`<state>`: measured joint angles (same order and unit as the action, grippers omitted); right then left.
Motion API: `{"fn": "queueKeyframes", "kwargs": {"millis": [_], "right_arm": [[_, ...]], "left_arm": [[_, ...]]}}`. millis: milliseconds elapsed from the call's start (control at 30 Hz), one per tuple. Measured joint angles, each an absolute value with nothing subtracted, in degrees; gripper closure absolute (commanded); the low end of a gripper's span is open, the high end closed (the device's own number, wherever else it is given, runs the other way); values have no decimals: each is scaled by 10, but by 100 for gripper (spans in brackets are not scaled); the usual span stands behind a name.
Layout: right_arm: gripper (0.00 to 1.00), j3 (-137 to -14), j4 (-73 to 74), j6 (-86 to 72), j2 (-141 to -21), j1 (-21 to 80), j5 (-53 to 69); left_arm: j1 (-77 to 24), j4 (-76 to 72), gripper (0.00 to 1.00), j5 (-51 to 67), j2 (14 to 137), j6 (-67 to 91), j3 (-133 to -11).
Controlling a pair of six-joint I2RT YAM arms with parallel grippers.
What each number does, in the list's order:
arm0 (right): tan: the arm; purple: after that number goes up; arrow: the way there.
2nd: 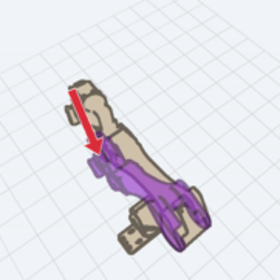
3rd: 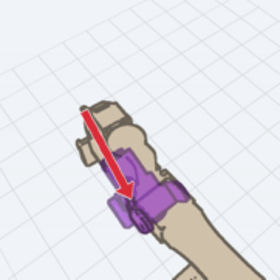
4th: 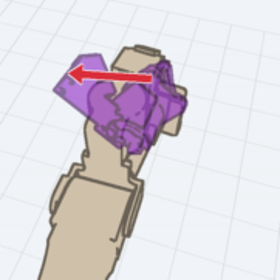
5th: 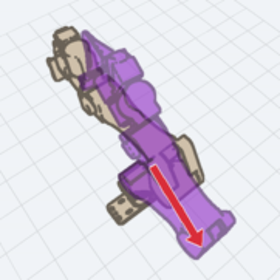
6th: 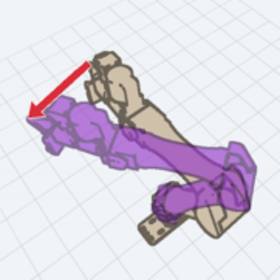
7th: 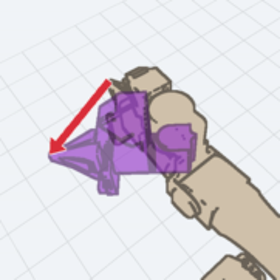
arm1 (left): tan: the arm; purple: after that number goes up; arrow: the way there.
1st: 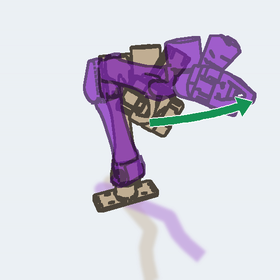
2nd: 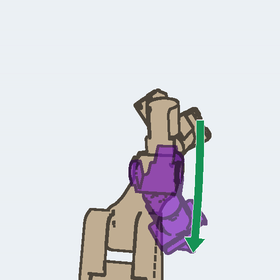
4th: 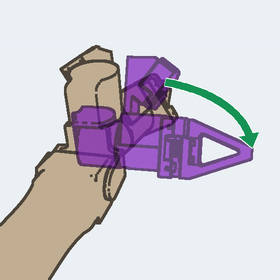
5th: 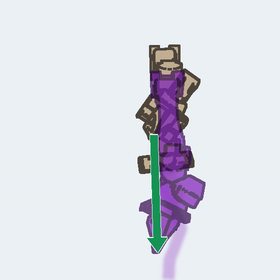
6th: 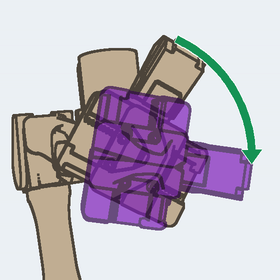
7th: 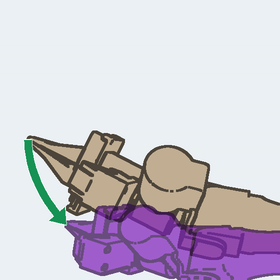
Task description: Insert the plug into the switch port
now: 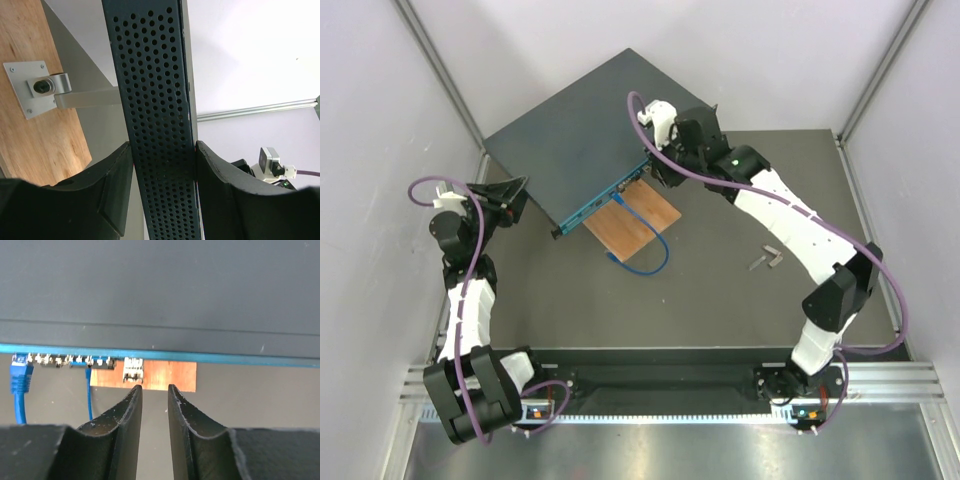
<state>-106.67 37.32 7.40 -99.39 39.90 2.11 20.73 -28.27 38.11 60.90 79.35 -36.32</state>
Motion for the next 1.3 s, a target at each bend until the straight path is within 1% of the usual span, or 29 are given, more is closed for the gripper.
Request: {"fn": "queueKeyframes", "kwargs": {"millis": [567, 733, 933, 1067, 1133, 1300], "right_arm": [[75, -1100, 375, 44, -1025, 399, 27], [79, -1101, 375, 28, -1030, 399, 29], [82, -1101, 375, 7, -1035, 399, 29], [84, -1118, 384, -2, -1047, 400, 29], [87, -1127, 392, -4, -1052, 400, 30], [89, -1161, 422, -7, -1069, 404, 31]], "left_arm": [[207, -283, 100, 381, 609, 793, -363], [207, -283, 100, 381, 609, 793, -363], [207, -283, 100, 381, 609, 793, -363], [207, -283, 100, 381, 609, 793, -363], [207, -283, 100, 380, 609, 793, -363], [207, -282, 100, 380, 609, 791, -363]]}}
